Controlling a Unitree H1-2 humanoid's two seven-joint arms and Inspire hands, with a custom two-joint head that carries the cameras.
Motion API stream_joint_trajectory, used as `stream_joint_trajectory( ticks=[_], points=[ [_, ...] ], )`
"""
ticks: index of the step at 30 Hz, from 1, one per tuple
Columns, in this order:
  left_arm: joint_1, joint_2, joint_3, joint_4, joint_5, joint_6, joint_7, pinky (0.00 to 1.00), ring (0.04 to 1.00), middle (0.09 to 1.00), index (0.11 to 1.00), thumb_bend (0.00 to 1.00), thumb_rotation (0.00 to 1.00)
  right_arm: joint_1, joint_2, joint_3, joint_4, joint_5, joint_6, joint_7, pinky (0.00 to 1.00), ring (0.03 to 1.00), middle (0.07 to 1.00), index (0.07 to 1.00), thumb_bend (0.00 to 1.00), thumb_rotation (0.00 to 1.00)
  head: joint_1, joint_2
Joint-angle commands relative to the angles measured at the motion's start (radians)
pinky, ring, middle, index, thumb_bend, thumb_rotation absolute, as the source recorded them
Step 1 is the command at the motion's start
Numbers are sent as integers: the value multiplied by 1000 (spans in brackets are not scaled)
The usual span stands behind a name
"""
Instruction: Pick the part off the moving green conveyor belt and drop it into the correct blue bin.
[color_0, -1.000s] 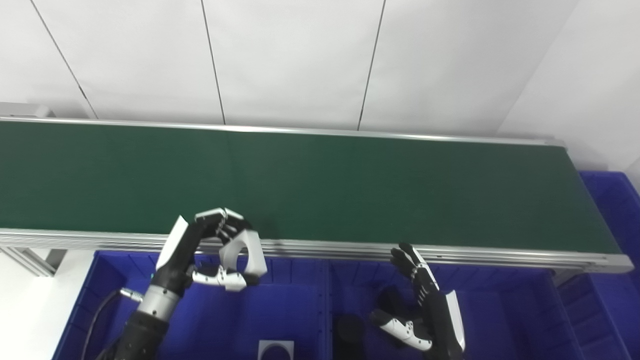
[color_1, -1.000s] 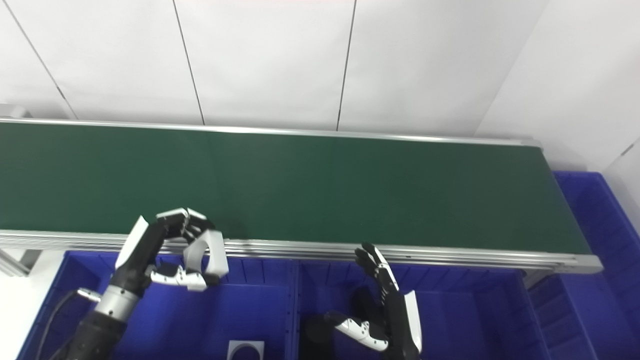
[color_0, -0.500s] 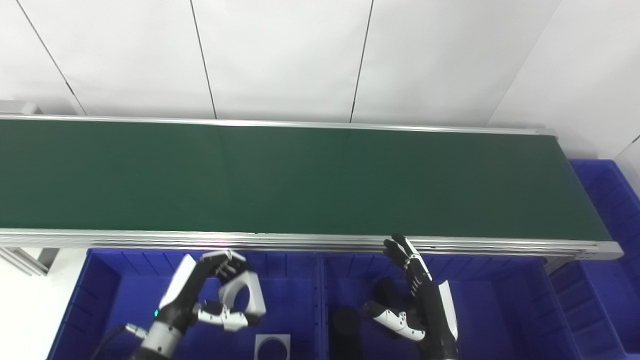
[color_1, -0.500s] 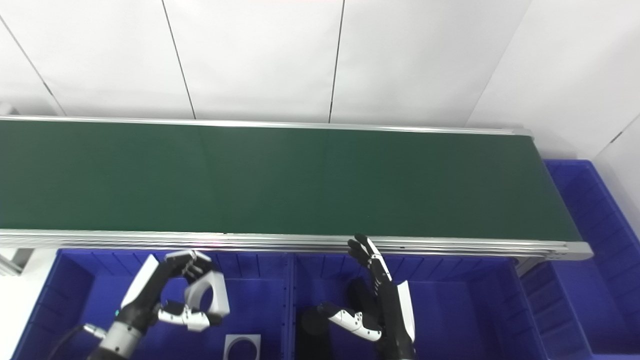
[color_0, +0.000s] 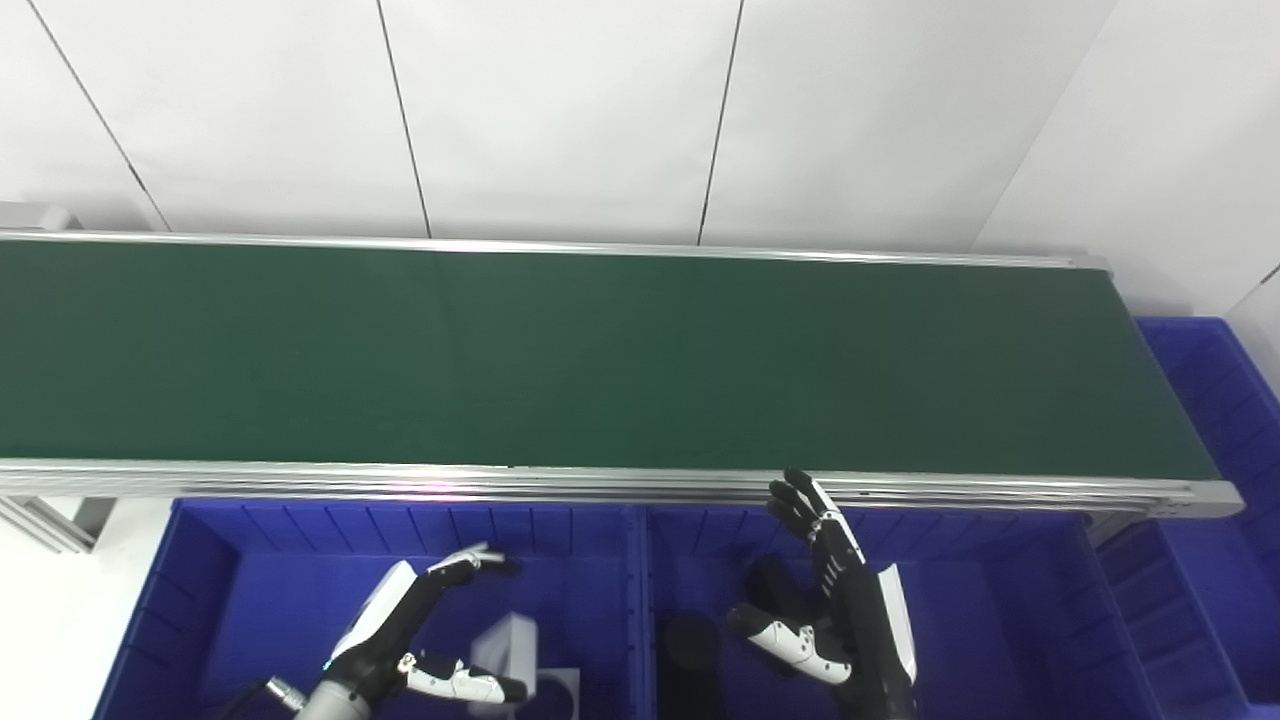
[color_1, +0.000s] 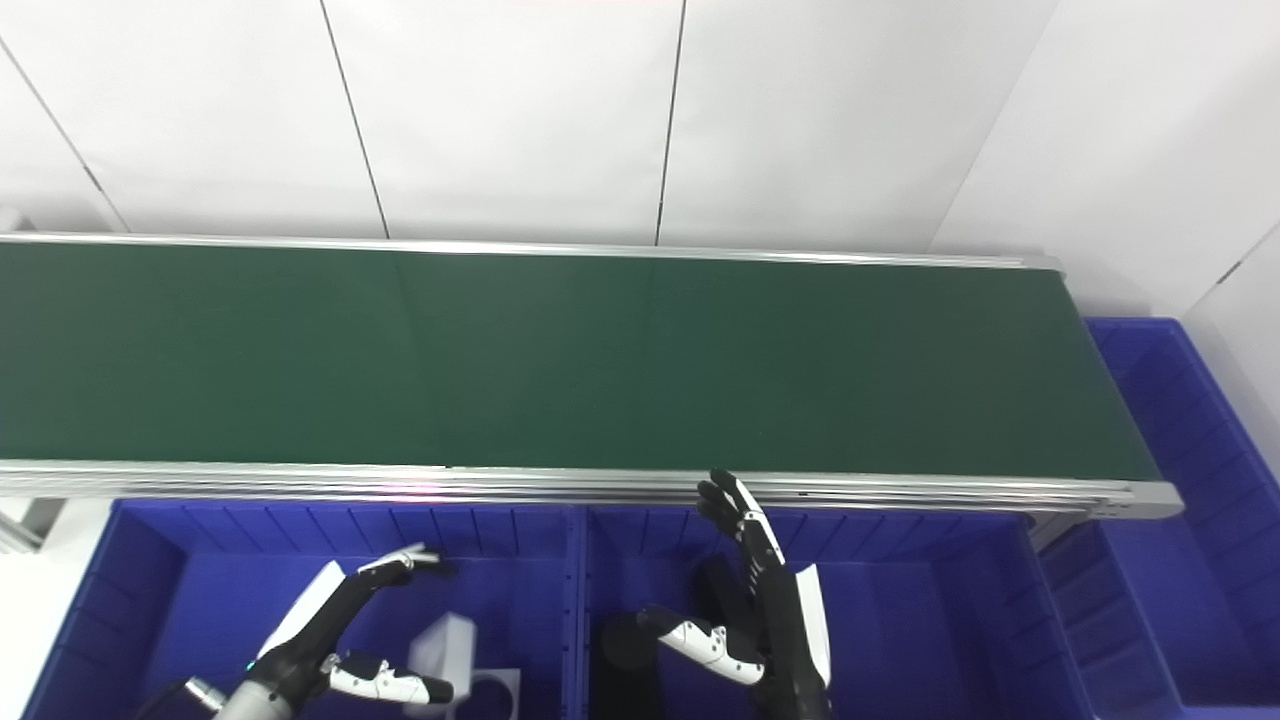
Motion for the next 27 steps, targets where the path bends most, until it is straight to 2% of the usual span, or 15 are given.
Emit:
stream_joint_trajectory(
  ticks=[1,4,11,18,20,27],
  points=[
    [-3,6,-1,-68,-83,-52,-13,905,932,924,914,959,517,-4,3,-2,-11,-9,-52,-6,866,837,858,897,948,526,1,-1],
    [8,-18,9,-123,-161,-52,-27,858,887,885,882,956,511,-4,0,-6,-4,-24,-52,-4,868,844,859,902,950,546,4,-8],
    [34,-86,58,-208,-236,-52,-53,800,844,852,865,961,554,-1,-6,-5,3,-37,-52,-9,852,844,858,902,948,558,17,-16],
    [62,-162,159,-210,-285,-52,-150,822,859,862,866,944,542,-3,-9,1,4,-26,-52,-6,842,831,856,896,950,549,27,-15],
    [67,-178,183,-202,-285,-52,-166,831,863,861,867,944,543,-3,-10,1,5,-31,-52,-4,848,834,859,898,948,555,33,-25],
    [74,-226,261,-179,-292,-52,-226,849,867,855,866,940,528,-5,-16,6,10,-37,-52,0,861,849,854,899,951,569,36,-24]
  ],
)
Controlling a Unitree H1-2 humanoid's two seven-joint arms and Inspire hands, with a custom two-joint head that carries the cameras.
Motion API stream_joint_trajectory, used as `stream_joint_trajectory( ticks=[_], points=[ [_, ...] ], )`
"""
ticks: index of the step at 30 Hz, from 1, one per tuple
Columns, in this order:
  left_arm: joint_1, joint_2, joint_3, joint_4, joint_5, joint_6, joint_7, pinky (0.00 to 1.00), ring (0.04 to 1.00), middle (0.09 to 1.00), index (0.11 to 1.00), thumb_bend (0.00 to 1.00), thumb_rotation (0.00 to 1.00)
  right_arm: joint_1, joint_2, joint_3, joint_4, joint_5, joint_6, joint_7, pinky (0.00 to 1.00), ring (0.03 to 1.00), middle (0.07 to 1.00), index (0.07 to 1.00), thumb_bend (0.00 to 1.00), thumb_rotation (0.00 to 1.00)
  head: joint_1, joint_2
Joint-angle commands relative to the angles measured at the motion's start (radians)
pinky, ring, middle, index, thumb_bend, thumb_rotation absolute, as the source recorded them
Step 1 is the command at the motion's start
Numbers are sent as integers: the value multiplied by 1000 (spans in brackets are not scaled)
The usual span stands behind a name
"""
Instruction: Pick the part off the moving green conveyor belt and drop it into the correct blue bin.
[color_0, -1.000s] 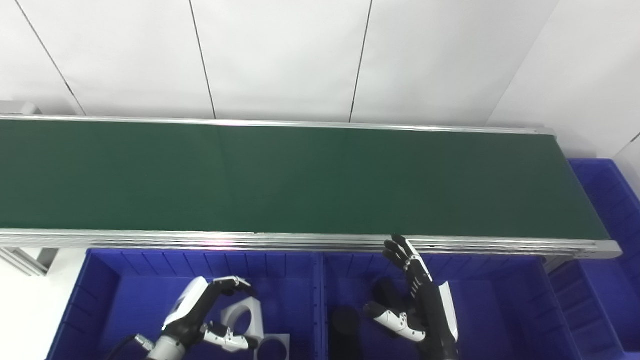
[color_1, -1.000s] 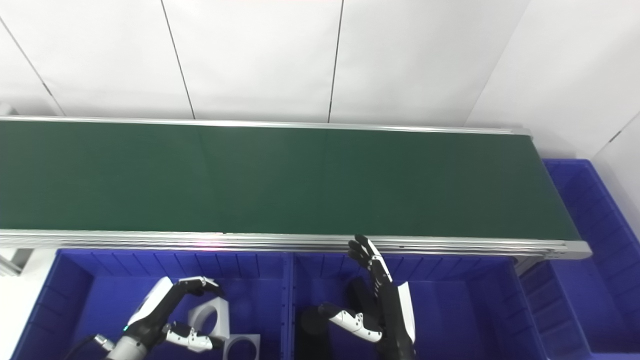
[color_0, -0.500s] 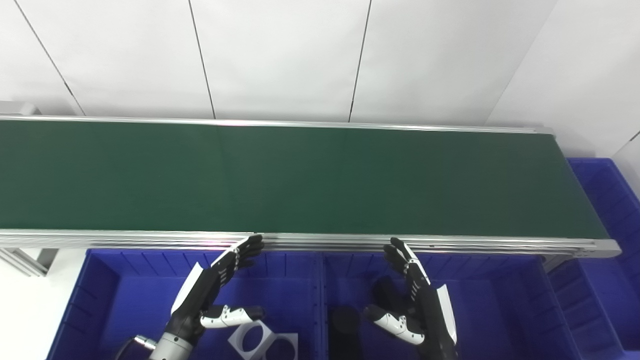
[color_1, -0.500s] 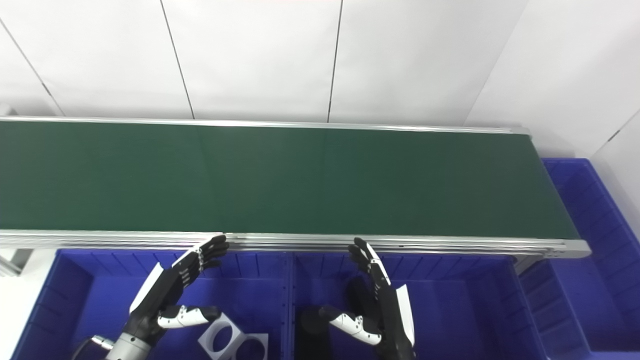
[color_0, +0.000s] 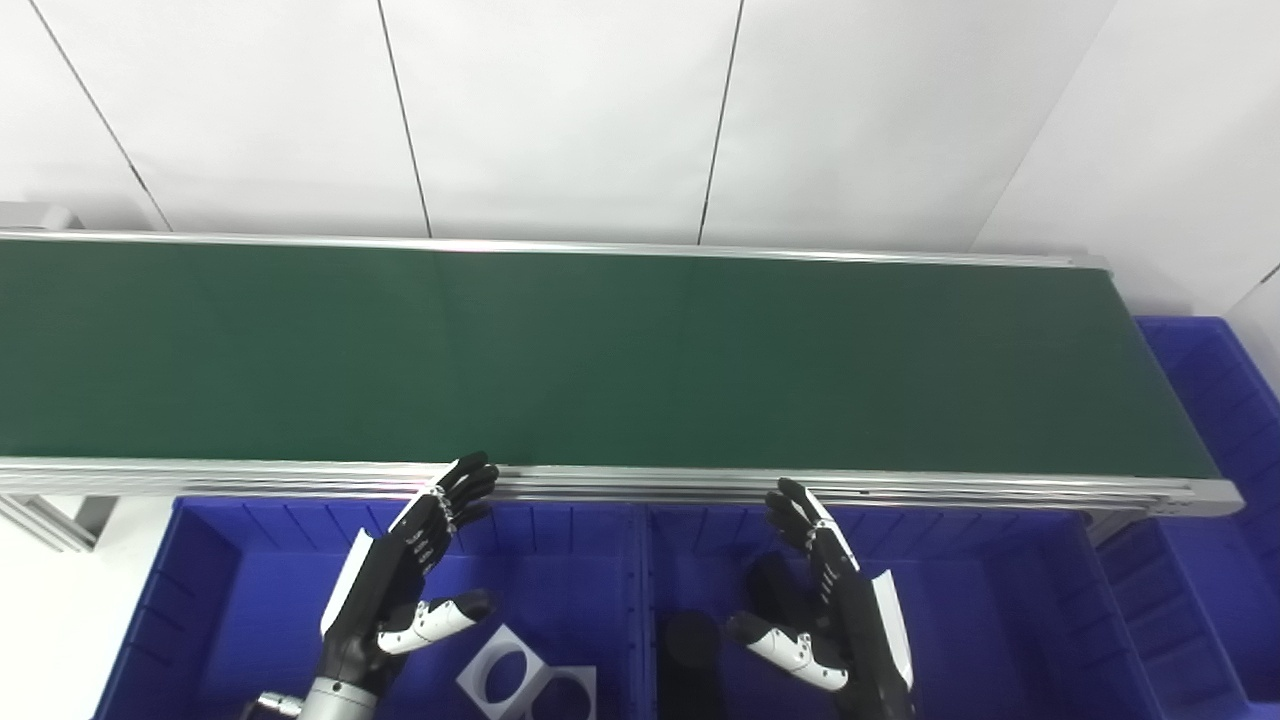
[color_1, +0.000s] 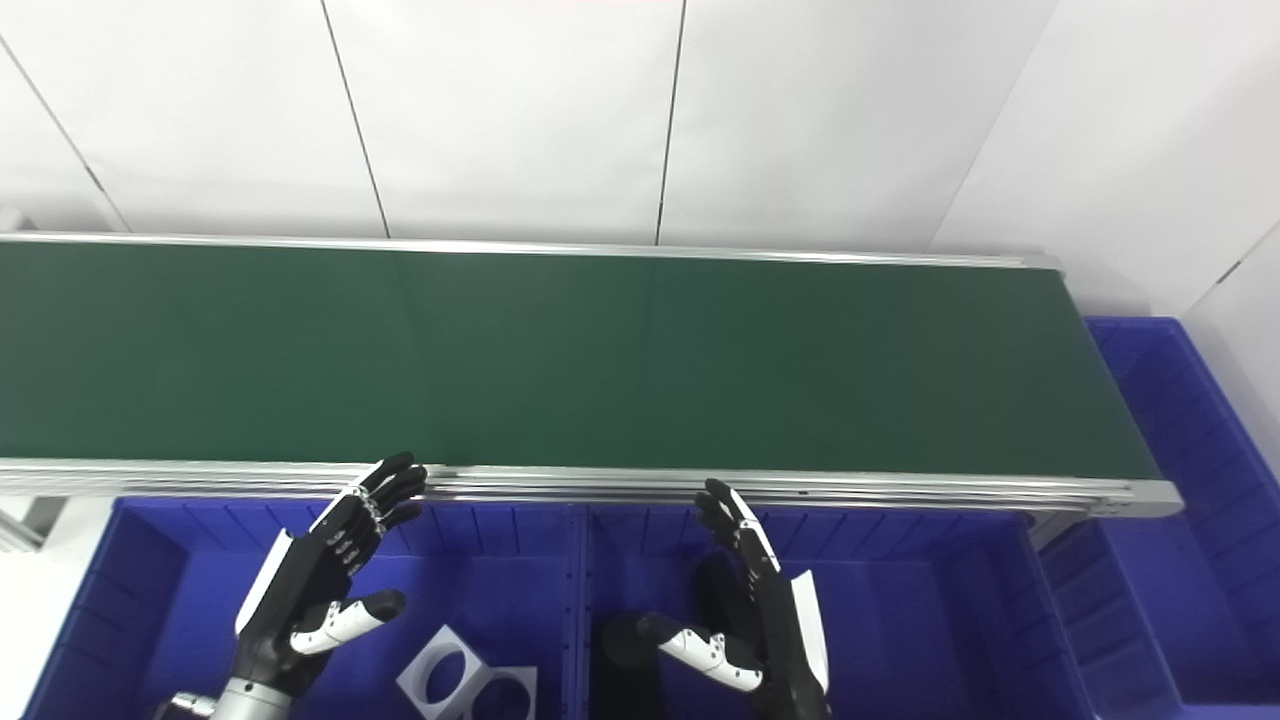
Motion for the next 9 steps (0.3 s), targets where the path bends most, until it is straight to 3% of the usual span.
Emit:
stream_joint_trajectory(
  ticks=[1,9],
  points=[
    [-4,-12,15,-10,-14,-34,-25,849,867,857,867,932,522,-4,-3,2,-21,-11,-52,0,863,851,852,901,953,578,2,-2],
    [-7,-43,76,14,-35,-34,-103,848,865,848,859,925,478,-3,0,1,-20,-28,-52,-6,853,847,852,901,945,583,9,-1]
  ],
)
